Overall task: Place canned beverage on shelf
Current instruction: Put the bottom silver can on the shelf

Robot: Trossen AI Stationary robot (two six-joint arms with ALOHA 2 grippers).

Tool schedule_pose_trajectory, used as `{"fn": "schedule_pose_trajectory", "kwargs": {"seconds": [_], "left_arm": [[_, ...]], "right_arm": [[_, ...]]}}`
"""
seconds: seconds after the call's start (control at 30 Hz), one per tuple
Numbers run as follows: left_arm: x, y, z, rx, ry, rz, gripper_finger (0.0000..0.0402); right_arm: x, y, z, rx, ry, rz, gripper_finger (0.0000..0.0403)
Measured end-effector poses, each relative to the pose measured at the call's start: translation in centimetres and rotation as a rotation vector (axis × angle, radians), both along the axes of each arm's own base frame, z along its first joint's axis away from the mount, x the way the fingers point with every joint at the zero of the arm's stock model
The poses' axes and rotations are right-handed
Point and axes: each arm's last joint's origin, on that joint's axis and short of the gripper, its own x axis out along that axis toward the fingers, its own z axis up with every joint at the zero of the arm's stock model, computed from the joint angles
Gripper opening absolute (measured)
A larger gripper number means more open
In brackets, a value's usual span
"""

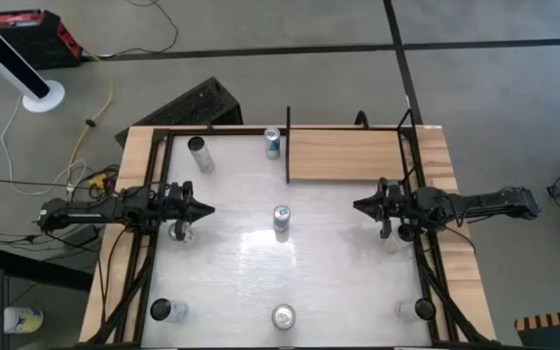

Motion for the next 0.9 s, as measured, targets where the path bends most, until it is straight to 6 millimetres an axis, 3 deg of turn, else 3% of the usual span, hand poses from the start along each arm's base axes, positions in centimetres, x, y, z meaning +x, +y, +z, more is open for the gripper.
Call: {"fn": "schedule_pose_trajectory", "kwargs": {"seconds": [0.23,0.57,0.7,0.9], "left_arm": [[0.0,0.1,0.2,0.004,-0.015,0.023,0.0],[-0.3,0.2,2.2,0.152,-0.195,0.08,0.0],[-0.4,0.3,3.2,0.17,-0.191,0.133,0.0],[0.1,0.5,5.0,0.202,-0.1,0.184,0.0]], "right_arm": [[0.0,-0.1,0.7,0.035,-0.017,-0.009,0.0067],[-0.4,-0.1,7.1,-0.065,-0.167,-0.012,0.0067],[0.8,0.2,9.2,-0.111,-0.153,0.006,0.0067],[4.5,1.1,11.4,-0.156,-0.034,0.057,0.0067]]}}
